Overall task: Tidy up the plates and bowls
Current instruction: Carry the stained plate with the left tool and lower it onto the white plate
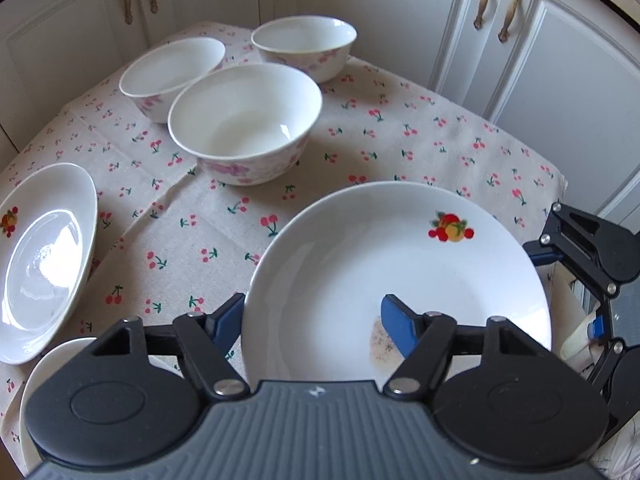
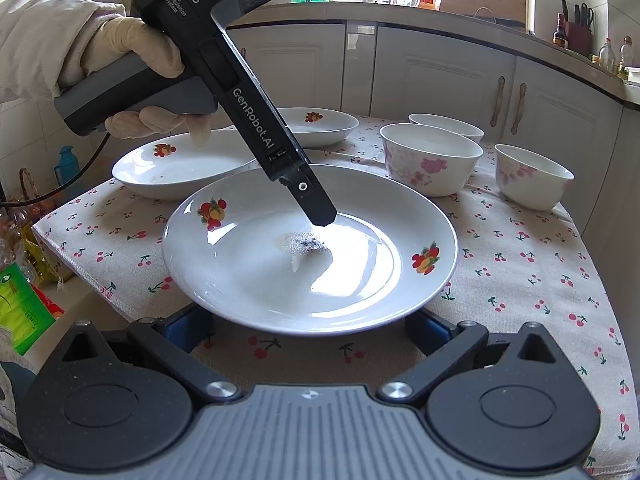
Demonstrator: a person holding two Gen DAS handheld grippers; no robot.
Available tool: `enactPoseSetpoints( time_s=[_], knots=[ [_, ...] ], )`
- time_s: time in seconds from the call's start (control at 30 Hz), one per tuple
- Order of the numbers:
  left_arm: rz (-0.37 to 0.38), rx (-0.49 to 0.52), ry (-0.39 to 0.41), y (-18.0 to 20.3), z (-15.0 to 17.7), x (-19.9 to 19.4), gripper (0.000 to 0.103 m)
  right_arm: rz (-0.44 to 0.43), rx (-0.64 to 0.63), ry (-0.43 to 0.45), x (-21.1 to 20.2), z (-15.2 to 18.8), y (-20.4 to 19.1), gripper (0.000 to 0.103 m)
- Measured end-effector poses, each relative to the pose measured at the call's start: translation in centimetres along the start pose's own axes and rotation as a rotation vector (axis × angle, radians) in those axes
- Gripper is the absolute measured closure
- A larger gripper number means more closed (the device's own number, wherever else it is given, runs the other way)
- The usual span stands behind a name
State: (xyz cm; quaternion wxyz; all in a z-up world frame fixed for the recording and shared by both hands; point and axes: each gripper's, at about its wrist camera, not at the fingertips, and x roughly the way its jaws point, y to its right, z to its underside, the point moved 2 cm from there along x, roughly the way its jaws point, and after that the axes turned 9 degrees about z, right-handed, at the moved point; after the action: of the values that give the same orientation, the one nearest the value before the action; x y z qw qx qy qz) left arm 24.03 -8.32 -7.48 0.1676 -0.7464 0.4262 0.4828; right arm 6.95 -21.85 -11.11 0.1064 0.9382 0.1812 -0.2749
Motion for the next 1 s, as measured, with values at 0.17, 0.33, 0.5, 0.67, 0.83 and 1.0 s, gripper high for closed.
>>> enactPoseSetpoints(
  time_s=[0.17, 0.33, 0.5, 0.67, 0.83, 1.0],
  knots=[
    [0.015, -0.004, -0.008, -0.3, -0.2, 0.4, 0.031, -0.003, 0.003, -0.013, 0.1, -0.1, 0.0, 0.000],
    [0.028, -0.001, -0.017, -0.4, -0.4, 0.7, 0.031, -0.011, -0.002, -0.025, 0.3, -0.3, 0.1, 0.000],
    [0.052, -0.013, -0.013, -0.7, -0.4, 0.7, 0.031, -0.019, -0.011, -0.042, 0.4, -0.5, 0.1, 0.000],
    [0.067, -0.021, -0.016, -0.8, -0.4, 0.6, 0.031, -0.024, -0.019, -0.064, 0.5, -0.7, 0.2, 0.000],
    [0.073, -0.013, -0.019, -0.7, -0.3, 0.2, 0.031, -0.028, -0.027, -0.088, 0.6, -0.9, 0.2, 0.000],
    [0.075, -0.021, -0.011, -0.6, -0.1, -0.2, 0.031, -0.031, -0.041, -0.103, 0.7, -1.1, 0.1, 0.000]
  ],
)
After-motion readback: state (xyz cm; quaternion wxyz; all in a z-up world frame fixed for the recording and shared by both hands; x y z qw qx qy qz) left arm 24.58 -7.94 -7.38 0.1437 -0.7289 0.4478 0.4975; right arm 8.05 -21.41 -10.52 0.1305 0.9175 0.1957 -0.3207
